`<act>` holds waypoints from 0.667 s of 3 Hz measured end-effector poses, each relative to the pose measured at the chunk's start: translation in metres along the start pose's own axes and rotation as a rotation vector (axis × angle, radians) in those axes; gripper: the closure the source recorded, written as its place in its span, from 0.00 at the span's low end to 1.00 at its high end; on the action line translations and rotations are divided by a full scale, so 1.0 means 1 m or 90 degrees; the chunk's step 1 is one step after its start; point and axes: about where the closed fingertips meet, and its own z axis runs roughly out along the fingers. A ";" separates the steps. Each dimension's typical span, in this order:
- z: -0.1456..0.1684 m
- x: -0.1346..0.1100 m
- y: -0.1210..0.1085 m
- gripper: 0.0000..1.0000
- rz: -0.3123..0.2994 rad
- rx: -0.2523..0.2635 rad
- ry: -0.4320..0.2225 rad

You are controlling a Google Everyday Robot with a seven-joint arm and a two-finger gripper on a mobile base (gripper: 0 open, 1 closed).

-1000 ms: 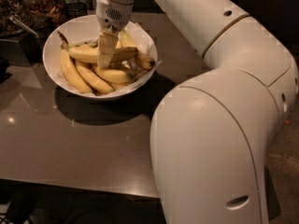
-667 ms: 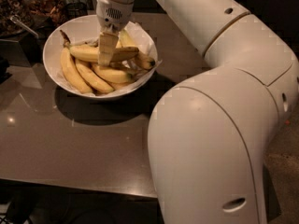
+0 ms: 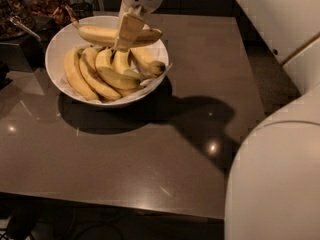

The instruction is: Pick banana from white bowl

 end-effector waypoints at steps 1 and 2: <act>-0.034 -0.002 0.028 1.00 -0.037 0.012 -0.045; -0.056 0.001 0.063 1.00 -0.073 0.009 -0.069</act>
Offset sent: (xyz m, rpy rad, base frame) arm -0.1174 -0.0587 0.0460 0.1160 -0.0661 0.1856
